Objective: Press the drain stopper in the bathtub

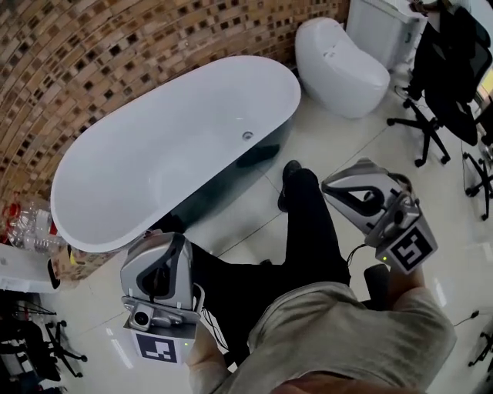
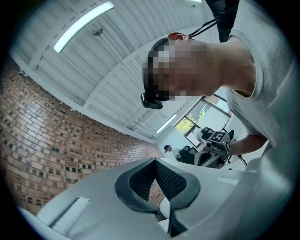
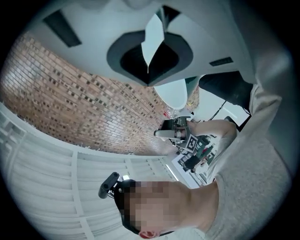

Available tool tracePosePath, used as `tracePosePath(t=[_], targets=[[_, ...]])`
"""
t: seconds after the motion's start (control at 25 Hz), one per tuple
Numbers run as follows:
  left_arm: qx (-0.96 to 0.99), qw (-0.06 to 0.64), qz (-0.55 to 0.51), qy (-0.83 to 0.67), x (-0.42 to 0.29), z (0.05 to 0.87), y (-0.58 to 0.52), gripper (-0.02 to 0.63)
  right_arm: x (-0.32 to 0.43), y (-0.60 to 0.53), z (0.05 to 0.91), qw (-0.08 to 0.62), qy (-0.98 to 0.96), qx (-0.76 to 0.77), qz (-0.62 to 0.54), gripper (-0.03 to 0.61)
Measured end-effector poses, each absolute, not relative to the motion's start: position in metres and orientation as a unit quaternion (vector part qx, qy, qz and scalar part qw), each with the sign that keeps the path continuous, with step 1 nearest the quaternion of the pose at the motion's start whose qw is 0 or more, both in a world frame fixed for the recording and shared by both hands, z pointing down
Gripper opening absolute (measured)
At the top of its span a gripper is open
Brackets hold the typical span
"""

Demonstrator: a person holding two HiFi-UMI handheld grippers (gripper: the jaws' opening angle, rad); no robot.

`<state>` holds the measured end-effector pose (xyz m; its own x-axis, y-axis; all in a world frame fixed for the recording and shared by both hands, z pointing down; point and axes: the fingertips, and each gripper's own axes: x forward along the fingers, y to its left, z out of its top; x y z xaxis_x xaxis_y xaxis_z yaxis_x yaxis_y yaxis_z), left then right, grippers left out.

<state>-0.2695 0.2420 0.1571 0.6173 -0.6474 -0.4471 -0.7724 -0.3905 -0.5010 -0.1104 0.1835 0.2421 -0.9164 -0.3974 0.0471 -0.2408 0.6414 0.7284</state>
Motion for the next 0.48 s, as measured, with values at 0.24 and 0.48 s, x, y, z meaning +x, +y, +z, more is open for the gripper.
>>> tracePosePath(t=[0.24, 0.48], targets=[[-0.771, 0.383, 0.096, 0.499, -0.253, 0.135, 0.262, 0.009, -0.095, 0.174, 0.236, 0.085, -0.901, 0.107, -0.412, 0.0], [-0.731, 0.413, 0.072, 0.539, -0.2, 0.129, 0.276, 0.009, -0.052, 0.164, 0.238, 0.064, -0.899, 0.063, -0.43, 0.0]])
